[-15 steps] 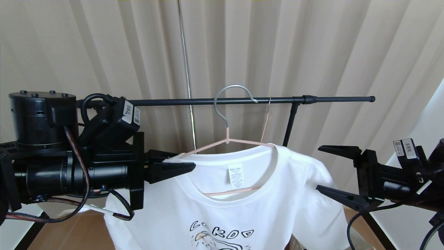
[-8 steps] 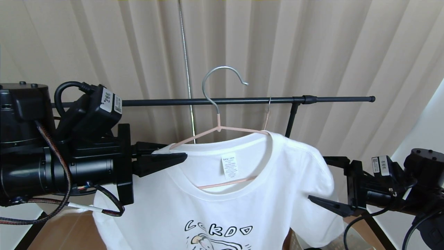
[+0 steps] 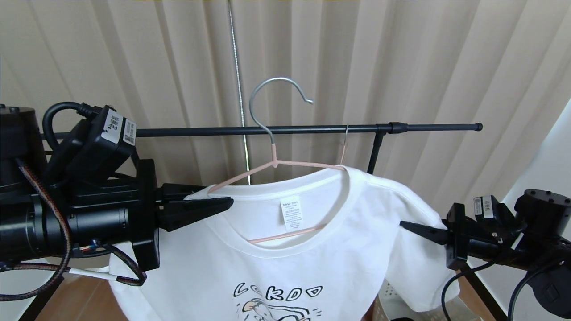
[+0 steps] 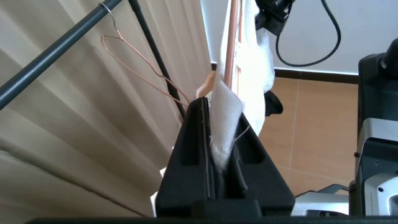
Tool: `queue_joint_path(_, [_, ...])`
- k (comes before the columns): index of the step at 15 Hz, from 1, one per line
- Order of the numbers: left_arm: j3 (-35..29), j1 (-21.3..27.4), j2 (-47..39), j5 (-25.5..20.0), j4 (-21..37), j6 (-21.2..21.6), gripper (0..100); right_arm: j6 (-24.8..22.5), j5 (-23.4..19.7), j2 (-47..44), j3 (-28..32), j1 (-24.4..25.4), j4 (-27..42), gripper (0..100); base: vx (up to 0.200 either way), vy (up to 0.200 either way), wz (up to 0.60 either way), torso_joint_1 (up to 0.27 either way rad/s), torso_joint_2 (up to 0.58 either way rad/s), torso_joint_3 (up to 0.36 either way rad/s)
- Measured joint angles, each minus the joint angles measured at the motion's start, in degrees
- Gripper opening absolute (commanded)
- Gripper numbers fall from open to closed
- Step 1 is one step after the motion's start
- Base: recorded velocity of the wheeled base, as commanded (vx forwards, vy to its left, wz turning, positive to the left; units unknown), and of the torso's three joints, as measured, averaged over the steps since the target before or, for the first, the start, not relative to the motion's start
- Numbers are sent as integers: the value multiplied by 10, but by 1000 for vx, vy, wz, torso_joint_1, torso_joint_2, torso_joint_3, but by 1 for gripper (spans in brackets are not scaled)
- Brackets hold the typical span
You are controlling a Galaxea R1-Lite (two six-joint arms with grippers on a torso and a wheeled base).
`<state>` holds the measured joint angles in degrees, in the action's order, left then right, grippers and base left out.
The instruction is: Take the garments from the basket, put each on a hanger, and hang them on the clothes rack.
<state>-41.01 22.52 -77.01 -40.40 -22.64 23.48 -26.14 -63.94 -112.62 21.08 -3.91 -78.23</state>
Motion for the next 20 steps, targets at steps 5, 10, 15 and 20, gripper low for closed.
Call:
queue_joint_path(5, [9, -13, 12, -1, 0, 0, 0, 13, 0, 0, 18, -27, 0, 0, 0, 0, 0, 0, 0, 0])
queue_joint_path(10, [14, -21, 18, -2, 0, 0, 0, 31, -1, -2, 21, -30, 1, 0, 0, 0, 0, 0, 0, 0])
queue_joint_path(15, [20, -23, 17, 0, -1, -8, 0, 30, 1, 0, 12, -26, 1, 100, 0, 0, 0, 0, 0, 0])
queue_joint_path(20, [20, -46, 15, 1, -1, -25, 0, 25, 0, 19, 9, -24, 0, 100, 0, 0, 0, 0, 0, 0])
